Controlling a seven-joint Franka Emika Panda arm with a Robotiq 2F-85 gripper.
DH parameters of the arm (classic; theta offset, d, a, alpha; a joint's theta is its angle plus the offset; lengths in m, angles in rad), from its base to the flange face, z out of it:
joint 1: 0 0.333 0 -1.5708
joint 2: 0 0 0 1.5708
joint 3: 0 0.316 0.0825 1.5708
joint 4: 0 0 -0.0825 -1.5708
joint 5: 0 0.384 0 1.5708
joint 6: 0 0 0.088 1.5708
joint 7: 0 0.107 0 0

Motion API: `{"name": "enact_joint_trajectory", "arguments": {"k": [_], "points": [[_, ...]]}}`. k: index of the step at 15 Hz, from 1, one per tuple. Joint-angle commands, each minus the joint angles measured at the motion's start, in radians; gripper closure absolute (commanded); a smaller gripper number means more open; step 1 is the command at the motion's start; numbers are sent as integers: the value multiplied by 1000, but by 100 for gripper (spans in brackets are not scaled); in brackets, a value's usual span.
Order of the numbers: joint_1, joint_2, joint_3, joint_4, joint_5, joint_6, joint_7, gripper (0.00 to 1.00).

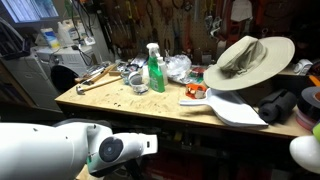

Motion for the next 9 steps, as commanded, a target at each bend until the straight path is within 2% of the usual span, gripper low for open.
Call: {"name": "enact_joint_trajectory", "arguments": {"k": [1,6,9], "points": [[44,41,100,25,-35,68,87,100],[41,34,102,16,-33,69,103,100],[80,-17,68,7,-31,77,86,100]]}}
